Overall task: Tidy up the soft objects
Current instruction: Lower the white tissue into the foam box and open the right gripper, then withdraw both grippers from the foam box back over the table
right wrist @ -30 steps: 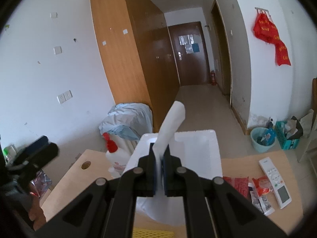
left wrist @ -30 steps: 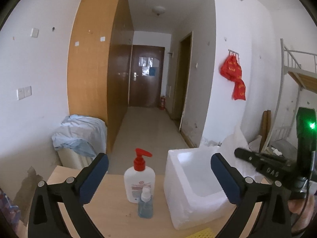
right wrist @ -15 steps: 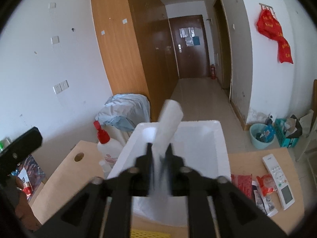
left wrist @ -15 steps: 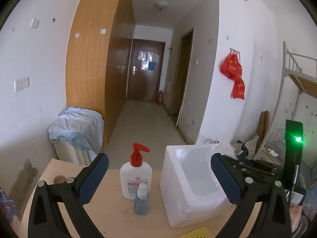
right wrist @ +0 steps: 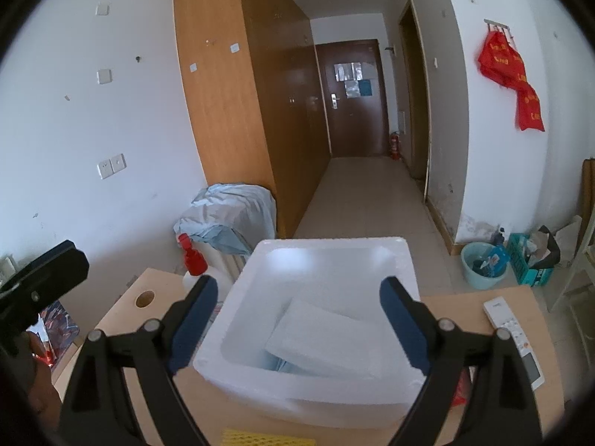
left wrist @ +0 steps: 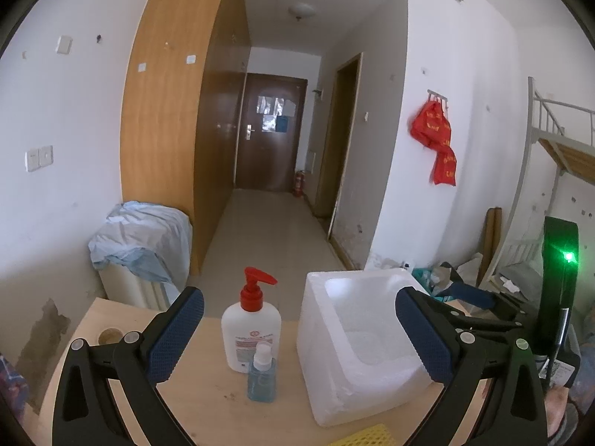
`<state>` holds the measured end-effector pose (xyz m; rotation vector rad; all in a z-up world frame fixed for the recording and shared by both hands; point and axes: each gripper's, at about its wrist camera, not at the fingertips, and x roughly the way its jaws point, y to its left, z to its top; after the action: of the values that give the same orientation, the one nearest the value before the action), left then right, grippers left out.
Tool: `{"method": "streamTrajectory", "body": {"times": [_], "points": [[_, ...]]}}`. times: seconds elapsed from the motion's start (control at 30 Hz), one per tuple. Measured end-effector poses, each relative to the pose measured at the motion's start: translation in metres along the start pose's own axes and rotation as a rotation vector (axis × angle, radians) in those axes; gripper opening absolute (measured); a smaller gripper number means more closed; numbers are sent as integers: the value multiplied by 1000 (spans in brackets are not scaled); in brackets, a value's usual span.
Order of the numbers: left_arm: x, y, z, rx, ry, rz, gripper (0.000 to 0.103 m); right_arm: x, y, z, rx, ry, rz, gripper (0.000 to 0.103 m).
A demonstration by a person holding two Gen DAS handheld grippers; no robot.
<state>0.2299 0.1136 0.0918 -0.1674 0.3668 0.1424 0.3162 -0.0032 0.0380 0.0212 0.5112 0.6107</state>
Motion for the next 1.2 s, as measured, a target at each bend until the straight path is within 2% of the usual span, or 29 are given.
{"method": "streamTrajectory", "body": {"times": [0.47, 0.6, 0.8, 1.2], "points": [[-20, -12, 2, 34, -34, -10, 103, -33, 8, -1, 1, -45, -16, 92], [-35, -19, 2, 41, -53, -29, 103, -49, 2, -5, 24, -50, -27, 97], [-56, -36, 2, 81, -44, -47, 103, -78, -5, -10, 68, -80, -35, 98], [-107, -45, -4, 85, -29, -42, 103, -138, 13, -24, 51, -115, -53, 101]]}}
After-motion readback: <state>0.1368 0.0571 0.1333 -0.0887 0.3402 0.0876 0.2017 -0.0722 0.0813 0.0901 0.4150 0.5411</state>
